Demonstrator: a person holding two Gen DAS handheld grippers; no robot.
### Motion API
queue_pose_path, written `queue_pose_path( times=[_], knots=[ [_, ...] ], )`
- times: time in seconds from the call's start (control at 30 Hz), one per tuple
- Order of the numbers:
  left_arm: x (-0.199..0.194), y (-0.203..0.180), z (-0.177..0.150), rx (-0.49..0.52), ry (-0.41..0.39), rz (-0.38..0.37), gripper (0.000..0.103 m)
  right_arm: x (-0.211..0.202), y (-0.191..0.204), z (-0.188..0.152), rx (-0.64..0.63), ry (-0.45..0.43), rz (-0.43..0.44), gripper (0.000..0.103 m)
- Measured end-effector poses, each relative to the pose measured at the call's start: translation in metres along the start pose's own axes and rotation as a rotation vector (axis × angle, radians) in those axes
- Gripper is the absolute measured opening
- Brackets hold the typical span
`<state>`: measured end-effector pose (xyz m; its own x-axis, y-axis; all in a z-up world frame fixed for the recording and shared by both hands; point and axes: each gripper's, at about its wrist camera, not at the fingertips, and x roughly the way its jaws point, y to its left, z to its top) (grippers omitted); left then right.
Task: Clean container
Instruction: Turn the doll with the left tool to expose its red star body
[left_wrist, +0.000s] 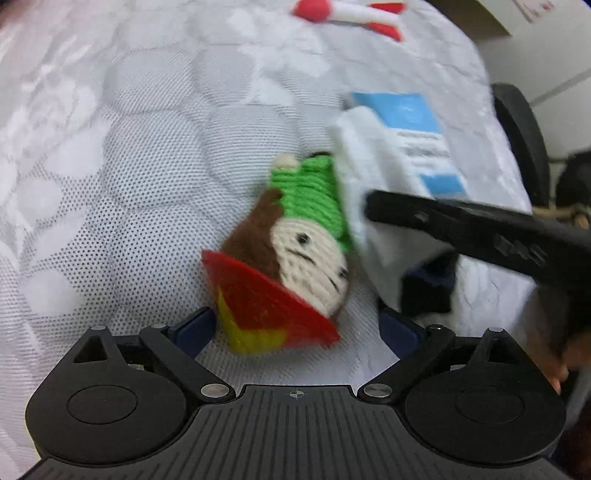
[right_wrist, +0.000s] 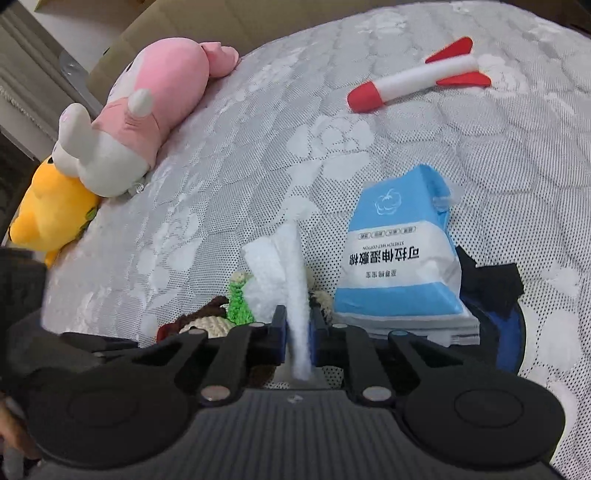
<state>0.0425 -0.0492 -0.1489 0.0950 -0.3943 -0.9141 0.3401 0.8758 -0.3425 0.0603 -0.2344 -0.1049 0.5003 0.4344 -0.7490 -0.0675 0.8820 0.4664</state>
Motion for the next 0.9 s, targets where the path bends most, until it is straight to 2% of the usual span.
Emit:
queue_pose_path(
  times=[0.03, 0.1, 0.13, 0.2, 0.27, 0.3, 0.37, 0.4, 0.47, 0.53, 0.63, 0.73, 0.77, 0.83, 0.9],
  knots=[
    [0.001, -0.004, 0.003, 0.024, -0.029, 0.03, 0.076, -0.001, 0.0, 0.0, -0.002, -0.006, 0.001, 0.013],
    [-0.002, -0.021, 0.01, 0.168, -0.116, 0.167, 0.074, -0.003, -0.003, 0.003, 0.015, -0.028, 0.004, 0.013],
    [0.001, -0.033, 0.011, 0.277, -0.171, 0.276, 0.074, -0.005, -0.005, 0.004, 0.028, -0.041, 0.007, 0.013],
    [0.003, -0.065, -0.009, 0.603, -0.281, 0.535, 0.074, -0.01, -0.011, 0.008, 0.059, -0.062, 0.018, 0.013],
    [0.02, -0.086, -0.032, 0.864, -0.325, 0.706, 0.074, -0.014, -0.016, 0.011, 0.092, -0.072, 0.042, 0.013],
    [0.03, -0.092, -0.042, 0.959, -0.32, 0.751, 0.075, -0.017, -0.018, 0.011, 0.109, -0.082, 0.065, 0.013],
    [0.045, -0.1, -0.057, 1.08, -0.296, 0.787, 0.075, -0.023, -0.02, 0.013, 0.153, -0.11, 0.153, 0.013],
    [0.047, -0.102, -0.062, 1.118, -0.287, 0.791, 0.075, -0.026, -0.021, 0.014, 0.18, -0.123, 0.228, 0.013],
    [0.042, -0.102, -0.063, 1.102, -0.261, 0.742, 0.076, -0.028, -0.02, 0.016, 0.207, -0.128, 0.348, 0.01],
    [0.037, -0.101, -0.062, 1.078, -0.234, 0.689, 0.079, -0.023, -0.014, 0.015, 0.193, -0.101, 0.384, 0.01],
    [0.031, -0.101, -0.054, 1.003, -0.19, 0.603, 0.081, -0.009, -0.004, 0.01, 0.119, -0.031, 0.292, 0.01],
    [0.023, -0.093, -0.033, 0.815, -0.119, 0.45, 0.088, -0.003, 0.003, 0.008, 0.022, 0.003, 0.155, 0.012],
    [0.02, -0.089, -0.025, 0.74, -0.094, 0.392, 0.093, -0.005, 0.006, 0.008, -0.017, -0.004, 0.116, 0.016],
    [0.016, -0.076, -0.01, 0.572, -0.035, 0.267, 0.094, -0.007, 0.016, 0.007, -0.117, -0.016, 0.024, 0.042],
    [0.018, -0.064, 0.0, 0.464, 0.023, 0.196, 0.094, -0.007, 0.02, 0.004, -0.176, -0.002, -0.034, 0.046]
  ],
)
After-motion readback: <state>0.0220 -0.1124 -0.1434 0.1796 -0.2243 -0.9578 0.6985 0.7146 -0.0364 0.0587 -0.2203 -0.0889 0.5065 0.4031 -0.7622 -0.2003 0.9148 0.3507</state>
